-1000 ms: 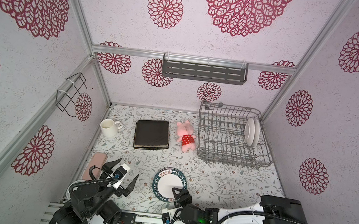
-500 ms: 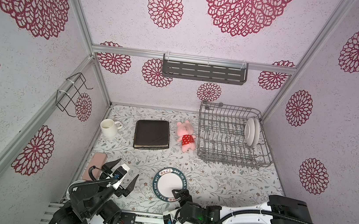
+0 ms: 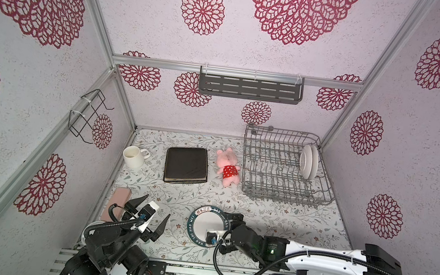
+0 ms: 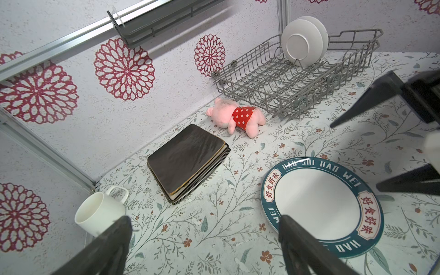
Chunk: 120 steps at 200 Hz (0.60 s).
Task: Unload the plates from the dish rack
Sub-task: 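Move the right gripper over the white plates in the rack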
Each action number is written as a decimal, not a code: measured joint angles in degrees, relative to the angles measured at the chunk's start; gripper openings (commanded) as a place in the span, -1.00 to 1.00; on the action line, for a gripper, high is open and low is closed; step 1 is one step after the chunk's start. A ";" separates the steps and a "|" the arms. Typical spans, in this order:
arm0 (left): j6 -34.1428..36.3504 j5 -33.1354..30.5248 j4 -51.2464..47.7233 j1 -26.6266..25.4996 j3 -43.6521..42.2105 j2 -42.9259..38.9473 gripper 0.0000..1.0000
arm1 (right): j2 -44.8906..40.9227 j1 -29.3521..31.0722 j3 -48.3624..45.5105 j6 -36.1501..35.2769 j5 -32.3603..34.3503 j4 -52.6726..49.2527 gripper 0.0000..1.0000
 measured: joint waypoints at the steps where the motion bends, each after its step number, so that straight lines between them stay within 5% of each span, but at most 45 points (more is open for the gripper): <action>1: 0.00 0.00 0.00 0.00 0.00 0.00 0.95 | -0.09 -0.20 0.11 0.15 0.02 -0.02 0.98; 60: 0.00 0.00 -0.02 0.00 0.00 0.02 0.95 | -0.70 -26.43 17.49 22.75 -2.95 -12.63 0.98; 120: 0.00 -0.20 -0.02 0.00 0.00 0.57 0.95 | -2.71 -50.05 20.76 30.95 -15.91 -20.04 0.88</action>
